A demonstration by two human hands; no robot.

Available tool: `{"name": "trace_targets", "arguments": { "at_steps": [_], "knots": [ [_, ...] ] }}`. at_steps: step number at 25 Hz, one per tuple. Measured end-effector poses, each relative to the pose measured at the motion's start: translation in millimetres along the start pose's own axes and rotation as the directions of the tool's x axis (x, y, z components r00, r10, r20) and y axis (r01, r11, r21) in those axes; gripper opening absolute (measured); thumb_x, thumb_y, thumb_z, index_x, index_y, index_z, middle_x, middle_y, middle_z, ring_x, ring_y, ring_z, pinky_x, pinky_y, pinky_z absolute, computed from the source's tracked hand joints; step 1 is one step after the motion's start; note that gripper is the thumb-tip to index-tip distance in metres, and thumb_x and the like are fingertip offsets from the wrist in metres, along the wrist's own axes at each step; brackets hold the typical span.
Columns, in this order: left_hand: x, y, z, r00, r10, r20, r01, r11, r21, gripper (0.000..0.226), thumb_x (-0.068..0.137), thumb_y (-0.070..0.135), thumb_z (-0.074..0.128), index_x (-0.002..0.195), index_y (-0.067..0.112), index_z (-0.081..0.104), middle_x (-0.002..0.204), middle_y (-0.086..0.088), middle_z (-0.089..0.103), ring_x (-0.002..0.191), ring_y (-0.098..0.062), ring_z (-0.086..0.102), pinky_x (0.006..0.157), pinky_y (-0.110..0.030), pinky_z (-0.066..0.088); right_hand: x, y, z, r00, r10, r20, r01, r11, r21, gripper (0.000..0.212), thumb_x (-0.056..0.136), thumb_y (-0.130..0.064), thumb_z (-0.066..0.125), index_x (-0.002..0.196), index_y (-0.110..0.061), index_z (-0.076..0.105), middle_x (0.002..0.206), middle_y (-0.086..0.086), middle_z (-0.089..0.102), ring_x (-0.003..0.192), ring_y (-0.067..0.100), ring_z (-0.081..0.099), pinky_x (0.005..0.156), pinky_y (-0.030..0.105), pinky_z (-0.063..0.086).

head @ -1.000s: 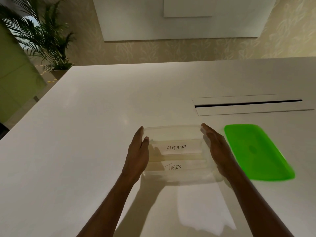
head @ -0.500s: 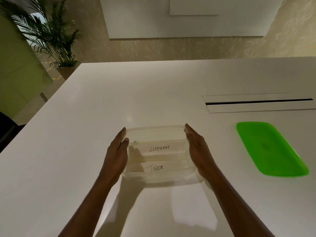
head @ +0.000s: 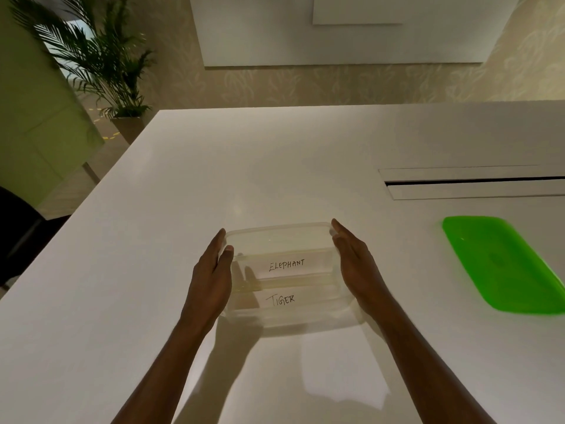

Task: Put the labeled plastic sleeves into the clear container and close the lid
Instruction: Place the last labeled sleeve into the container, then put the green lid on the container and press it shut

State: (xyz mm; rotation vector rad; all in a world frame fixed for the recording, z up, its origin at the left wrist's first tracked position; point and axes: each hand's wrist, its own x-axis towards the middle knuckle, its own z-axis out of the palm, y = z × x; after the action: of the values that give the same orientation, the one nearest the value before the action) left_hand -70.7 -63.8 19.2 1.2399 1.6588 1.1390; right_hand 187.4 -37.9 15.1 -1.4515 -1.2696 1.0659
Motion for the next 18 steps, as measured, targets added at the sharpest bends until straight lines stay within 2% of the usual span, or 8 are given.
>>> {"name": "trace_targets", "arguments": {
  "at_steps": [2,3,6,9,10,13,16,18],
  "knots": [
    [-1,4,0,0.999,0.031,-0.009,-0.031,0.996,0.079,0.05,0.111,0.04,0.04,0.16,0.03,0.039,0.166,0.008,0.04,0.151,-0.009,0.036,0.122,-0.029,0.026,0,-1,-3,1.0,-0.004,0.005,0.004,1.0,-0.015,0.045,0.11,-0.03,0.042,0.155,-0.025,0.044,0.159,-0.007,0.046,0.146,0.004,0.04,0.125,0.031,0.027],
    [-3,7,0,0.998,0.058,-0.016,-0.056,0.989,0.135,0.053,0.11,0.044,0.04,0.161,0.029,0.037,0.167,0.007,0.038,0.153,-0.01,0.035,0.123,-0.03,0.025,0,-1,-6,1.0,-0.012,0.001,0.012,0.999,-0.03,0.045,0.109,-0.032,0.042,0.154,-0.026,0.045,0.159,-0.009,0.045,0.144,0.001,0.04,0.122,0.024,0.028],
    [-9,18,7,0.98,0.195,-0.034,-0.174,0.93,0.324,0.058,0.11,0.043,0.04,0.163,0.023,0.031,0.172,0.003,0.026,0.159,-0.014,0.022,0.129,-0.041,0.02,-2,2,-25,0.999,-0.029,-0.034,0.026,0.996,-0.085,0.046,0.109,-0.037,0.042,0.154,-0.029,0.045,0.156,-0.013,0.047,0.134,-0.008,0.041,0.099,0.003,0.027],
    [-21,36,29,0.927,0.375,-0.017,-0.326,0.826,0.46,0.061,0.108,0.035,0.045,0.163,0.015,0.03,0.175,-0.004,0.014,0.162,-0.017,0.006,0.13,-0.049,0.016,-6,11,-56,0.995,-0.041,-0.091,0.029,0.991,-0.127,0.046,0.108,-0.039,0.044,0.153,-0.029,0.045,0.155,-0.012,0.048,0.133,-0.008,0.042,0.096,0.0,0.028],
    [-26,42,40,0.905,0.425,0.003,-0.375,0.793,0.48,0.062,0.107,0.034,0.047,0.163,0.014,0.03,0.175,-0.006,0.012,0.163,-0.018,0.003,0.13,-0.049,0.016,-8,15,-69,0.992,-0.05,-0.112,0.035,0.99,-0.137,0.046,0.108,-0.038,0.046,0.153,-0.028,0.046,0.155,-0.01,0.049,0.135,-0.005,0.043,0.101,0.004,0.03],
    [-44,61,79,0.856,0.508,0.096,-0.496,0.755,0.428,0.064,0.104,0.03,0.052,0.162,0.015,0.031,0.176,-0.002,0.011,0.163,-0.015,0.003,0.128,-0.046,0.019,-15,27,-110,0.981,-0.064,-0.184,0.032,0.984,-0.175,0.047,0.106,-0.037,0.051,0.152,-0.027,0.047,0.154,-0.007,0.051,0.14,0.008,0.047,0.114,0.027,0.038],
    [-69,74,133,0.786,0.573,0.234,-0.617,0.697,0.364,0.064,0.104,0.027,0.055,0.162,0.015,0.032,0.176,0.001,0.011,0.163,-0.014,0.005,0.127,-0.042,0.02,-20,39,-158,0.958,-0.06,-0.281,0.006,0.982,-0.189,0.045,0.105,-0.031,0.055,0.149,-0.021,0.051,0.152,-0.001,0.054,0.139,0.017,0.05,0.117,0.044,0.042],
    [-85,80,169,0.741,0.587,0.325,-0.67,0.679,0.301,0.065,0.105,0.03,0.054,0.163,0.016,0.03,0.176,0.003,0.011,0.162,-0.012,0.005,0.127,-0.037,0.018,-21,45,-188,0.938,-0.062,-0.341,-0.009,0.979,-0.203,0.045,0.104,-0.028,0.057,0.148,-0.017,0.052,0.151,0.003,0.055,0.138,0.02,0.052,0.116,0.048,0.042]
  ]
}}
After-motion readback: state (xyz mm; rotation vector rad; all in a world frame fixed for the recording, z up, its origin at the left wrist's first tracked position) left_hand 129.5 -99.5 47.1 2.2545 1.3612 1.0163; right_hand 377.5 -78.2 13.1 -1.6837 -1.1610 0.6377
